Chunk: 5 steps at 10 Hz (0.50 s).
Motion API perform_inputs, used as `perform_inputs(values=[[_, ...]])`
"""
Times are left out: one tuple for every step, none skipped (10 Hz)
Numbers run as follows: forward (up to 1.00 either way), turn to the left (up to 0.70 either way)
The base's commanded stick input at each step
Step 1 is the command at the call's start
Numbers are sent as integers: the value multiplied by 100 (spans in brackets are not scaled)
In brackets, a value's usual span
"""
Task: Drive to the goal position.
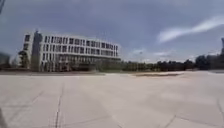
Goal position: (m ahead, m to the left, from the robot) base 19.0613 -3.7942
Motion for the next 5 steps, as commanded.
perform_inputs(values=[[100,0],[100,0],[100,0],[100,0],[100,0]])
